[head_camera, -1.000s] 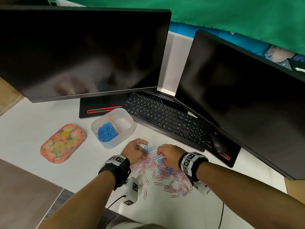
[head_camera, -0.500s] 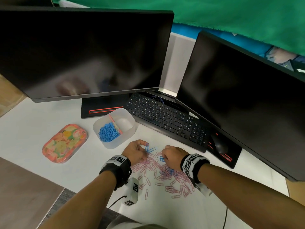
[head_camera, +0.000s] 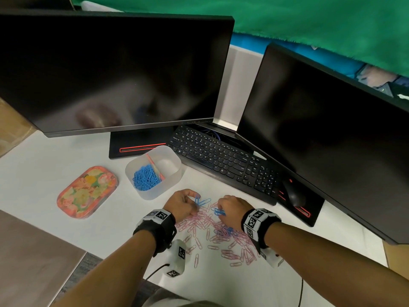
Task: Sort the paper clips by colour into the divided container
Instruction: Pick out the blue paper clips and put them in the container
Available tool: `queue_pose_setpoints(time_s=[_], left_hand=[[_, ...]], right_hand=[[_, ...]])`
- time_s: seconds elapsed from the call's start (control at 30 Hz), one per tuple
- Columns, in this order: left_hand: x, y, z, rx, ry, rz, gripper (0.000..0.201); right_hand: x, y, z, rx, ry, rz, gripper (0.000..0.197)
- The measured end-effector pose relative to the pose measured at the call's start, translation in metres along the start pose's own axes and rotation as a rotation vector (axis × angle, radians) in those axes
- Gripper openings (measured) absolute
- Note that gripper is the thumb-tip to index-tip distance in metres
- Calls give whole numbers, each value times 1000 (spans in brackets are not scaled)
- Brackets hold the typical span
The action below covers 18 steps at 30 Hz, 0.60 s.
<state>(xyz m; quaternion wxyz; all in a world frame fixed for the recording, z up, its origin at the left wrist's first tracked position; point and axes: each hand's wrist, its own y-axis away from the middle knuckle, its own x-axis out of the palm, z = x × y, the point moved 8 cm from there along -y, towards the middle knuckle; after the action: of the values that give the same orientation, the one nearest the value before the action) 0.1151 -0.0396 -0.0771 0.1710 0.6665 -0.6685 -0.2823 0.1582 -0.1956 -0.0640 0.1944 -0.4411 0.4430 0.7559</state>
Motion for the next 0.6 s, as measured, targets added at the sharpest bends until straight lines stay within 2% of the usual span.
queue_pose_setpoints(time_s=[0.27, 0.4, 0.47, 0.6], left_hand=[[-1, 4, -4, 9, 1, -4, 29], [-6, 11, -12, 30, -23, -4, 30], [-14, 17, -18, 57, -27, -15, 31], [-53, 35, -43, 142, -64, -123, 32]], right_hand=[[-1, -4, 12, 33, 73, 50, 4], [0, -3, 19, 19, 97, 51, 15], [-1, -3, 20, 17, 99, 52, 13], [-8, -2, 15, 57, 68, 67, 15]])
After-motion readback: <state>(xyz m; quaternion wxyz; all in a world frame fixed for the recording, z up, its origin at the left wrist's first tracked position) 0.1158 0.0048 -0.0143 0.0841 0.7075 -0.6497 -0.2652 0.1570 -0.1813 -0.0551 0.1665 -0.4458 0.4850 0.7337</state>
